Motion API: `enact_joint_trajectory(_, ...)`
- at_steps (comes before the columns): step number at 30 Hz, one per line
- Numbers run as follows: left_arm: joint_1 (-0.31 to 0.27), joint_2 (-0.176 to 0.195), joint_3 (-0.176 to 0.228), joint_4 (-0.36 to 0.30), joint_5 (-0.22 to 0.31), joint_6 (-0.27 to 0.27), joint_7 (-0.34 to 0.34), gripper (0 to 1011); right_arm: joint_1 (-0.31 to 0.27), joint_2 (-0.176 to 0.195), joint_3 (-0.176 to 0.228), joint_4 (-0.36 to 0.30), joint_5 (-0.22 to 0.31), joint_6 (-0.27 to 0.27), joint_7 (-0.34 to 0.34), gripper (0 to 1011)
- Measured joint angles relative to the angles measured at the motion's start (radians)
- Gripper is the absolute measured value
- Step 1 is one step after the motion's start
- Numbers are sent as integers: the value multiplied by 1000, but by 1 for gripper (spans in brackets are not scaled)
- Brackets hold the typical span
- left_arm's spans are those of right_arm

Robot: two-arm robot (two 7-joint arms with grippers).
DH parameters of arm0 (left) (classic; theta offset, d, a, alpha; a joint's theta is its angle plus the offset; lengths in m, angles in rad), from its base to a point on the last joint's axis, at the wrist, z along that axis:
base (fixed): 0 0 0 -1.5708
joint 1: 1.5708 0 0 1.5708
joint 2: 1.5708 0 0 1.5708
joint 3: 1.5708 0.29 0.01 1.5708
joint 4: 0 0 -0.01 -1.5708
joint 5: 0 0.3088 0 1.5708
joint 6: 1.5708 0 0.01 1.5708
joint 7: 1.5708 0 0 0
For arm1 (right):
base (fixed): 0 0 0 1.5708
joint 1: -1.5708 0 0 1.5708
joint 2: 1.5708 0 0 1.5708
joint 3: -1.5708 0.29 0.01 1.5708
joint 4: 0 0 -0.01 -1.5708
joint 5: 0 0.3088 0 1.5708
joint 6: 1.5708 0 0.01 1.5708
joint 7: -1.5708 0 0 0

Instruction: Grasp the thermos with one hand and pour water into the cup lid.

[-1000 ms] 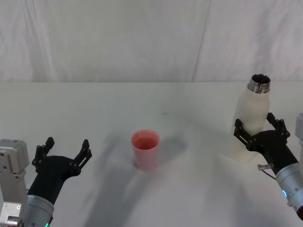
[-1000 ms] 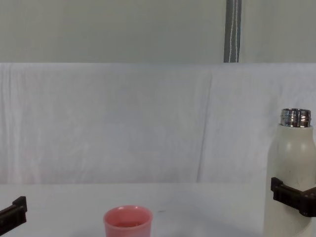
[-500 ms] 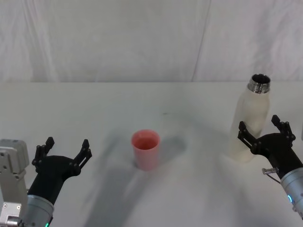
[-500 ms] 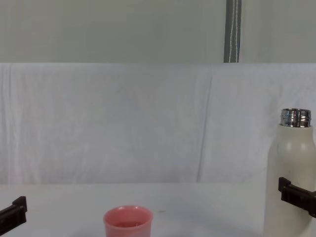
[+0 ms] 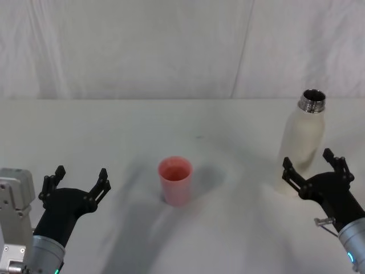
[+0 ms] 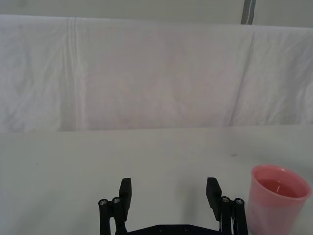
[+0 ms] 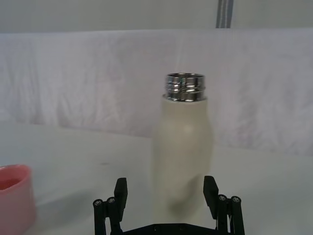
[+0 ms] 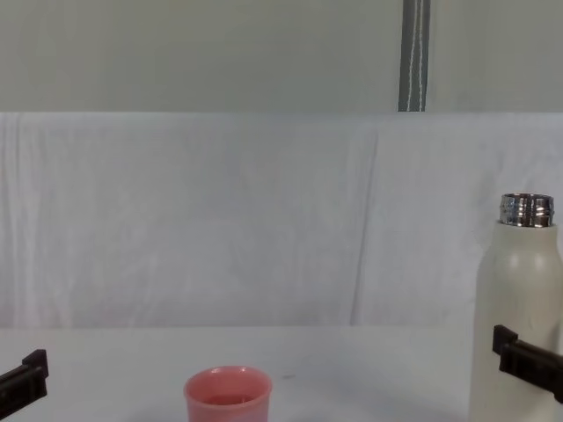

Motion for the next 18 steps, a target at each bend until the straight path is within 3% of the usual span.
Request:
enact_joint_trajectory(9,0,0,0,0,0,0,0,1001,-53,8,-30,-24,9,-20,19,1001)
enact_joint_trajectory(18,0,0,0,0,0,0,0,1001,-70,7,-52,-15,4,-47,19,1001)
